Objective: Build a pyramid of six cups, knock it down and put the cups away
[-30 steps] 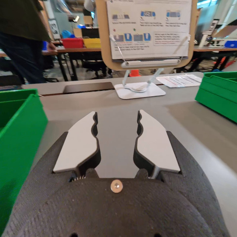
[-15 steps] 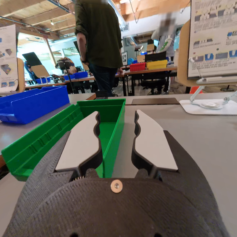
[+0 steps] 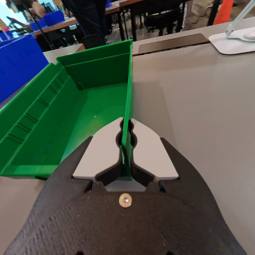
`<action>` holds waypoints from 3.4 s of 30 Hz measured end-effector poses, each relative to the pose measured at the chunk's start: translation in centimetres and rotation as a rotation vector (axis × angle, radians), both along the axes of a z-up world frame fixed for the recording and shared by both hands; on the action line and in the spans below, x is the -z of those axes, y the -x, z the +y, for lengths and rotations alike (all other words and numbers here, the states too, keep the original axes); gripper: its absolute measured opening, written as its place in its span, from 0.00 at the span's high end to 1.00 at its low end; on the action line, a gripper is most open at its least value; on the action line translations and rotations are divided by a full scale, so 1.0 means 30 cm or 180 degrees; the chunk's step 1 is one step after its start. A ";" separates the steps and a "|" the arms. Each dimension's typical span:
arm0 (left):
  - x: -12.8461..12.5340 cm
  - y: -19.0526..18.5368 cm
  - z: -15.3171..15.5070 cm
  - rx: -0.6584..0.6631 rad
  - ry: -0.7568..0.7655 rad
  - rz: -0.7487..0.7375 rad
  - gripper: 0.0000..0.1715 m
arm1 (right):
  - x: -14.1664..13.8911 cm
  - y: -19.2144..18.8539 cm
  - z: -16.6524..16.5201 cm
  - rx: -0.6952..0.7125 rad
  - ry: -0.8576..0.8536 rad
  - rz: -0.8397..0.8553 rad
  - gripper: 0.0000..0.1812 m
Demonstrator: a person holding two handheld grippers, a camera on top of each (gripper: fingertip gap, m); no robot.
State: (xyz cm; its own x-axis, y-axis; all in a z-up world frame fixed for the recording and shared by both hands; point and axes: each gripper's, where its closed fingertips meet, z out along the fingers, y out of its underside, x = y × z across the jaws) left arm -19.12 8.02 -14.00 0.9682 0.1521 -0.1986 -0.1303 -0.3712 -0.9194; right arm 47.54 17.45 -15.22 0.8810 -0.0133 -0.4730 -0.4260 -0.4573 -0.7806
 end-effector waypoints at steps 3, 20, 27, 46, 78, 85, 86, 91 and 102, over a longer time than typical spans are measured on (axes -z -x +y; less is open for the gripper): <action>-0.018 0.001 0.002 0.0111 -0.0038 -0.0005 0.97 | -0.007 0.039 -0.011 0.0069 0.0030 -0.0083 0.95; -0.307 0.027 -0.085 0.0094 -0.0567 -0.0187 0.97 | -0.009 0.615 -0.083 -0.0259 0.0054 -0.0113 0.95; -0.421 0.112 -0.162 -0.0076 -0.0715 -0.0193 0.97 | 0.002 0.993 -0.034 -0.0488 0.0012 -0.0060 0.95; -0.735 0.255 -0.384 -0.0298 -0.1384 -0.0174 0.97 | -0.024 2.009 -0.121 -0.1255 0.0256 0.0220 0.82; -0.709 -0.955 -0.194 0.2147 -0.1433 -0.0073 0.98 | -0.294 0.329 -0.334 -0.0133 -0.1095 0.0201 0.74; -0.409 -1.321 -0.136 0.2936 -0.1013 -0.0115 0.98 | -0.235 0.197 -0.448 0.0212 -0.0970 -0.0394 0.75; -0.372 -1.353 -0.131 0.3020 -0.0954 -0.0135 0.98 | -0.229 0.194 -0.466 0.0231 -0.0947 -0.0468 0.75; -0.256 -1.480 -0.112 0.3310 -0.0908 0.0178 0.97 | -0.199 0.196 -0.538 0.0255 -0.0841 -0.0719 0.74; -0.062 -1.612 -0.054 0.3338 -0.0807 0.0373 0.97 | -0.103 0.228 -0.576 0.0071 -0.0482 -0.0854 0.73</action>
State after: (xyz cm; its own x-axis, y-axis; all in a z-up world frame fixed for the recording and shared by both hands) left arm 29.23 6.40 -12.14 0.6170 -0.6904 -0.3777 -0.3640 0.1751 -0.9148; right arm 40.70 0.17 -12.11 0.9750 0.0189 -0.2216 -0.2040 -0.3200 -0.9252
